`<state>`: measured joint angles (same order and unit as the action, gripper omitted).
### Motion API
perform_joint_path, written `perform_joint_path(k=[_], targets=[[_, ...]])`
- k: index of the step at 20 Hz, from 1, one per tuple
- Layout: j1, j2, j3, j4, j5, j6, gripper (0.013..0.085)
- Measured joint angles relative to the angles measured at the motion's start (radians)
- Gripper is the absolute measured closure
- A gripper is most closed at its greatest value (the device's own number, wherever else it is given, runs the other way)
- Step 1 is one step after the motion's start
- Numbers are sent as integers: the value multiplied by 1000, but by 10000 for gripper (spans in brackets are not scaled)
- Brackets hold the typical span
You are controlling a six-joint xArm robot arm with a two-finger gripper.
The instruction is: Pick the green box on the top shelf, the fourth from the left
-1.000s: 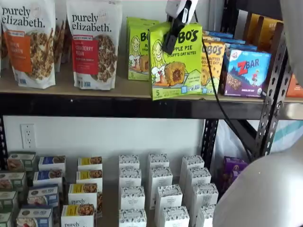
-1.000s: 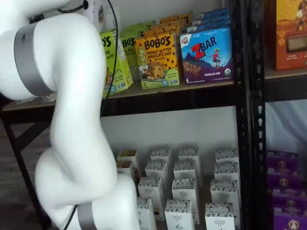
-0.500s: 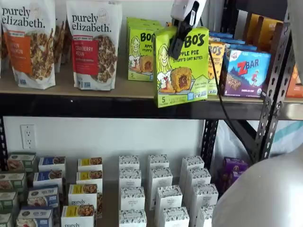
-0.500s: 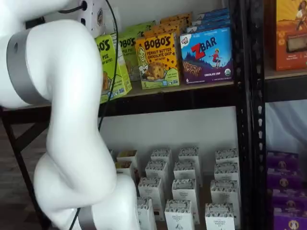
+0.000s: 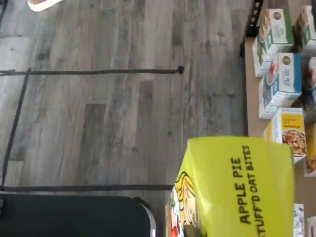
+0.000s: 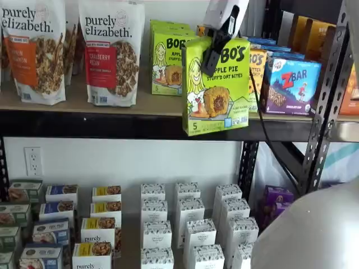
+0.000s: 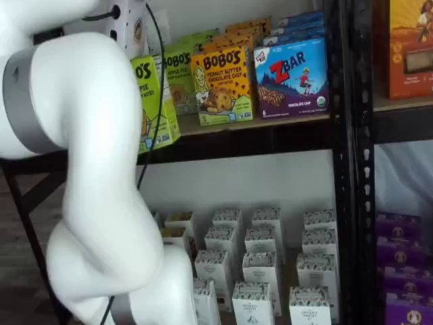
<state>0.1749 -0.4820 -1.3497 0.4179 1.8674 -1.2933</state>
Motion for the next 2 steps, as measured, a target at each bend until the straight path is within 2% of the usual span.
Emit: perform_joint_path(k=[2], targets=[[-2, -14, 15, -3, -9, -3, 730]])
